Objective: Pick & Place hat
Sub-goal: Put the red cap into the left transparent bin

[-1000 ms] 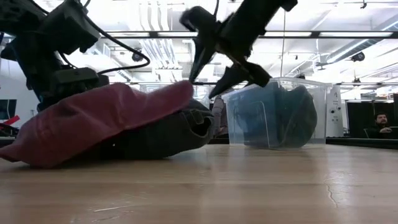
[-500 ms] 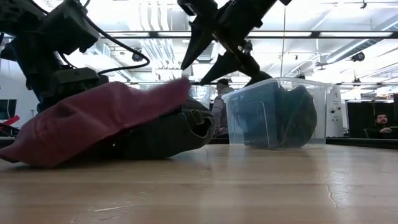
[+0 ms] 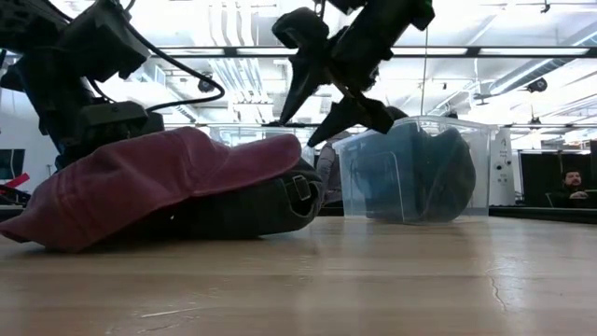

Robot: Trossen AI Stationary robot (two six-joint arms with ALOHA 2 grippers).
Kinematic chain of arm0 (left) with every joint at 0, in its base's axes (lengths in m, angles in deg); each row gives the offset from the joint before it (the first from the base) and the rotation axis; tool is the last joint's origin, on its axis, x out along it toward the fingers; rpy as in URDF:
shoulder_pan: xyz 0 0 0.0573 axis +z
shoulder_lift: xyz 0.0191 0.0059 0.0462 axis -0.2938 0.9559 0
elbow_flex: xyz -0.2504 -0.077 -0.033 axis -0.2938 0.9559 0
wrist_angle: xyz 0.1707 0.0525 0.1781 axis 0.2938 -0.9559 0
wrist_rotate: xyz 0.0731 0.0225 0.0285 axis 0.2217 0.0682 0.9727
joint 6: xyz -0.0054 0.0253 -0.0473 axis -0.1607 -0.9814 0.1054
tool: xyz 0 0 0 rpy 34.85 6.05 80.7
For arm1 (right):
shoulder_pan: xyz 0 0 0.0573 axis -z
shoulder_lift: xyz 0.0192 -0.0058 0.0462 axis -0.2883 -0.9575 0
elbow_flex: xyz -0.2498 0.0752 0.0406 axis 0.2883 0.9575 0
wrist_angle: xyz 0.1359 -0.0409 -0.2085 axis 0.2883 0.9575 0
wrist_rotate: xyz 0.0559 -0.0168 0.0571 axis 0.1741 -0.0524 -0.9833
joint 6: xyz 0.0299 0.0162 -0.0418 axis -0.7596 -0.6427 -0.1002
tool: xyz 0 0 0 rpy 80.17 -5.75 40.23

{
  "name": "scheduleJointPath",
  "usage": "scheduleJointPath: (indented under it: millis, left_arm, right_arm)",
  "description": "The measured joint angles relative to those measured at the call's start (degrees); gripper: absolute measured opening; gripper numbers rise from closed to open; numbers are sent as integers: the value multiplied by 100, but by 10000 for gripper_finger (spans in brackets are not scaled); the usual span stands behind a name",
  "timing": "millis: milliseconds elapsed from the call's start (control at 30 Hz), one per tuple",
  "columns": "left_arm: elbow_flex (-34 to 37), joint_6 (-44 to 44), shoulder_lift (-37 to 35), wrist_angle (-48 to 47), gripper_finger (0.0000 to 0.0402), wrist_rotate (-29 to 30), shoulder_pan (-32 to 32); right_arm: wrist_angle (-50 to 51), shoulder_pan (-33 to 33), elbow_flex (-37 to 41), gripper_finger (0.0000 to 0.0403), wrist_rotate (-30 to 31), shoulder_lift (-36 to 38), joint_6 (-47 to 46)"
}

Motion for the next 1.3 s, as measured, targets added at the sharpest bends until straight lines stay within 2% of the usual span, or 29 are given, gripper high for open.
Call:
scheduleJointPath:
  millis: [133,333,467,600,800,867,1000,1200,1233,1300]
  left_arm:
    - [0,4,0,4,114,2,0]
    - [0,8,0,107,114,91,0]
    - [0,13,-2,259,114,143,2]
    - [0,28,-20,548,114,156,4]
    - [-168,302,-500,441,114,-64,-59]
    - [-314,329,-851,497,114,-108,-144]
    - [-640,118,-1601,444,114,63,-302]
    - [-1374,-743,-2633,462,114,534,-549]
    - [-1507,-910,-2768,462,114,615,-601]
    - [-1778,-1233,-2983,481,114,801,-703]
  right_arm:
    - [-260,64,41,231,-190,-146,49]
    - [-799,143,25,230,-897,-403,20]
    - [-1096,135,8,214,-1169,-466,-43]
    - [-1031,148,-65,163,-1217,-411,179]
    - [-733,151,-243,34,-1323,-213,405]
    - [-575,141,-353,19,-1322,-159,488]
    - [-193,154,-703,15,-1326,-22,701]
    - [195,164,-1543,14,-1247,512,1476]
    - [295,167,-1668,14,-1022,601,1574]
    - [536,166,-1950,14,-130,808,1777]
